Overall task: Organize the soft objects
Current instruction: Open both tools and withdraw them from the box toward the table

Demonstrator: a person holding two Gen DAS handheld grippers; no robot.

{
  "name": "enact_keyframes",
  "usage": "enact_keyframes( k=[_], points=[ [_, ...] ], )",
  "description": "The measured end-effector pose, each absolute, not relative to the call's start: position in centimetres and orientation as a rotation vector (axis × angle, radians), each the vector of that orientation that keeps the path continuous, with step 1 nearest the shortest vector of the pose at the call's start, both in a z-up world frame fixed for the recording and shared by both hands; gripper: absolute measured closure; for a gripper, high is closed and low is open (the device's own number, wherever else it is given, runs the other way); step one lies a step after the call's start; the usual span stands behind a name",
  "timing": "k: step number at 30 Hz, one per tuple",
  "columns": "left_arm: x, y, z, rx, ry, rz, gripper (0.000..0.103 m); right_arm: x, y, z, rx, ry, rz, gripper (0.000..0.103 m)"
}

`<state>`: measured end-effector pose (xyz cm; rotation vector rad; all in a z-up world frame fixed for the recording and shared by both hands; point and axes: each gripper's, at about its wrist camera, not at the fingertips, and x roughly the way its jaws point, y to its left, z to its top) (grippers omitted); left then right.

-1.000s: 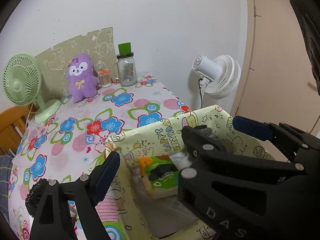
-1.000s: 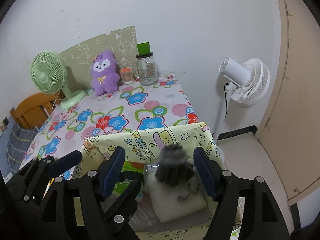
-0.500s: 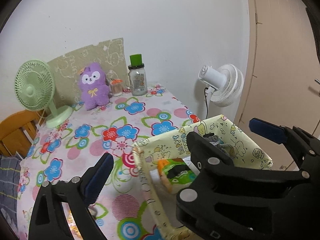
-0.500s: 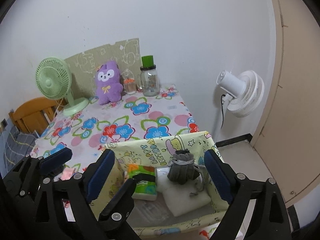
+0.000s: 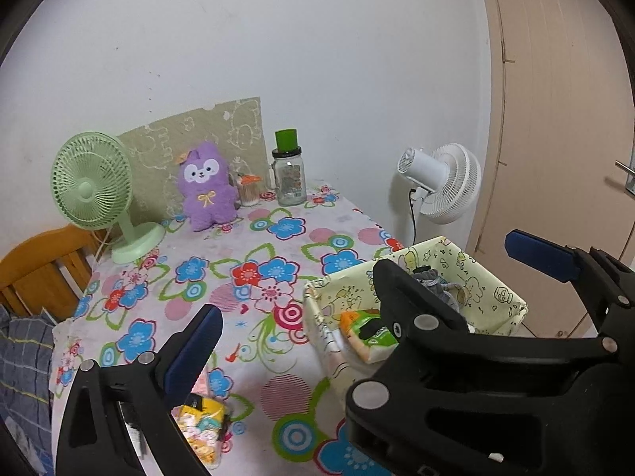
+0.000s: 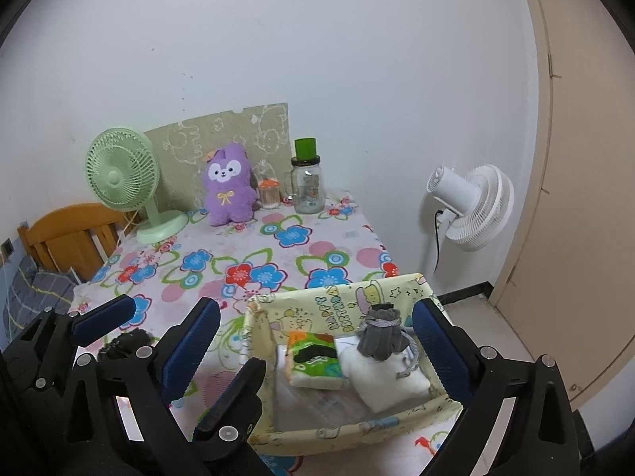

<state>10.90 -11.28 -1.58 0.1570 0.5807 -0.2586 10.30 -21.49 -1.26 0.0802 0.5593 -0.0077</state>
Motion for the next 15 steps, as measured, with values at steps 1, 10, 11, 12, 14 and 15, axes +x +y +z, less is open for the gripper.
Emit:
enact_keyframes(
  k=[1, 10, 11, 12, 14, 15],
  points=[
    [10.7, -11.1, -1.5, 0.161, 0.575, -0.256, 0.001, 10.0, -21.2, -1.1, 0.079, 0.557, -0.008, 0.004],
    [9.1, -8.3, -1.2, 0.158, 0.551, -0.23, 0.0, 8.6, -18.3, -0.5, 0.062, 0.532, 0.01, 0.002],
    [8.9, -7.9, -1.1, 0.164, 0.549, -0.229, 0.0, 8.5, -18.0, -0.5, 0.061, 0.53, 0.013, 0.001],
    [8.8, -7.8, -1.2, 0.17, 0.547, -0.226, 0.0, 8.4, -17.7, -0.5, 0.06, 0.53, 0.013, 0.001],
    [8.5, -7.1, -1.1, 0.178, 0.541, -0.215, 0.0, 8.3, -16.9, -0.5, 0.064, 0.53, 0.017, 0.0],
    [8.4, -6.8, -1.2, 0.179, 0.54, -0.21, 0.0, 8.2, -16.6, -0.6, 0.066, 0.53, 0.021, 0.0]
  ],
)
